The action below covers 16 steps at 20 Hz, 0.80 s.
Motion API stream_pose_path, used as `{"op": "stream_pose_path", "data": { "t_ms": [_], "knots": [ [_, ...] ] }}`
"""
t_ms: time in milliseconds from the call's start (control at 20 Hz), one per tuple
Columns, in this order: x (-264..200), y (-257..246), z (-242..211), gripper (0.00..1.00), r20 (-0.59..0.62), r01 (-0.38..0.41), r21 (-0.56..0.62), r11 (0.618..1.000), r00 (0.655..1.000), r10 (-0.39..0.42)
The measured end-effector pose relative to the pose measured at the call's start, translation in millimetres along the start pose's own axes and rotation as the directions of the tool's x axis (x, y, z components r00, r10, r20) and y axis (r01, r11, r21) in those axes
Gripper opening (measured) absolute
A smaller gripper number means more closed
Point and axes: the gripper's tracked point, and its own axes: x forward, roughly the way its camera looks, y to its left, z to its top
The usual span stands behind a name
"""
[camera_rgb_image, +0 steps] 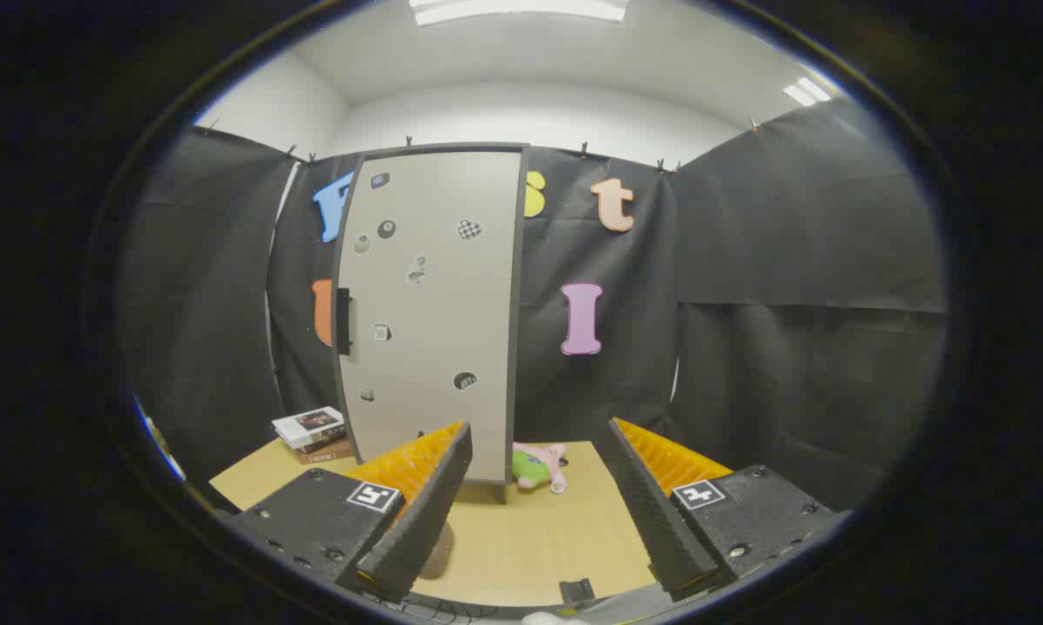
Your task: Open the shoe cabinet door, grab the shoes and put them into the shoe cabinet, then close the shoe cabinet door.
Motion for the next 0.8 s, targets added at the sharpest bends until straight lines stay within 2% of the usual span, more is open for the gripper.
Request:
{"op": "stream_pose_path", "data": {
  "t_ms": [800],
  "knots": [
    [17,33,-5,1.00,-0.017,0.013,-0.009,1.000,1.000,-0.014]
  ]
}}
